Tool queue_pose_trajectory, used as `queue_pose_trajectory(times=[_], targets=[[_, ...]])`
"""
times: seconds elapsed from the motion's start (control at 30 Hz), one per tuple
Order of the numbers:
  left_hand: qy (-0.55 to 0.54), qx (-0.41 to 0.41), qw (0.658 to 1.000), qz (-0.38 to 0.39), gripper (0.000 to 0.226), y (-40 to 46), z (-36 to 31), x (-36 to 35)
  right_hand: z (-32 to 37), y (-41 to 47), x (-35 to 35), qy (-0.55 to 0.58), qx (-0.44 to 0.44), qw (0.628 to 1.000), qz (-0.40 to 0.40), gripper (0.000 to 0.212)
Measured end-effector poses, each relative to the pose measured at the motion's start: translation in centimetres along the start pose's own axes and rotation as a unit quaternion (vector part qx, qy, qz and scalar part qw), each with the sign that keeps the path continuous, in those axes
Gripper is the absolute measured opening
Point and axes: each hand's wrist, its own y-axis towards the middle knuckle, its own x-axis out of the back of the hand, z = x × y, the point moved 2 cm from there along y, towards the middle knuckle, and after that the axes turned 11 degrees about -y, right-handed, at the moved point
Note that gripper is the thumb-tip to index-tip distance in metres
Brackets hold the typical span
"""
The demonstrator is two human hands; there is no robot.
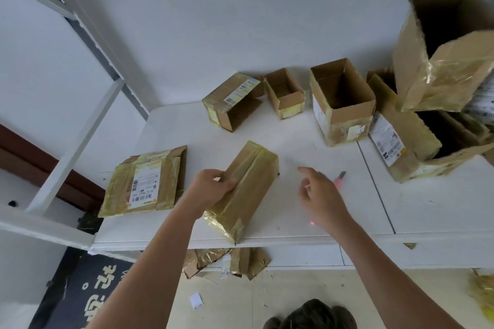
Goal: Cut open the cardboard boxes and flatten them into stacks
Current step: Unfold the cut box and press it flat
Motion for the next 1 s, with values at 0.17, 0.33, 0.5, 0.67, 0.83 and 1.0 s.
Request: queue_pose_trajectory(times=[0.17,0.33,0.5,0.67,0.83,1.0], targets=[[-0.056,-0.038,0.998,0.008,0.048,-0.8,0.0,-0.4,6.6,0.9,-2.0,0.203,0.012,0.977,0.056,0.055],[-0.096,-0.142,0.981,-0.088,0.038,-1.4,-0.9,-0.6,8.4,2.4,-1.2,0.165,0.000,0.986,-0.022,0.076],[-0.070,-0.192,0.964,-0.167,0.028,-1.7,-0.9,-2.2,9.4,3.1,-0.1,0.172,-0.030,0.980,-0.098,0.073],[-0.051,-0.209,0.961,-0.173,0.030,-1.5,-0.6,-2.3,9.7,3.1,-0.5,0.147,-0.032,0.983,-0.109,0.067],[-0.090,-0.209,0.962,-0.154,0.031,-1.3,0.0,-1.8,9.7,3.4,-0.1,0.158,-0.020,0.983,-0.089,0.062],[-0.106,-0.193,0.964,-0.149,0.032,-0.9,0.1,-1.2,9.0,3.7,1.0,0.221,-0.014,0.975,-0.008,0.056]])
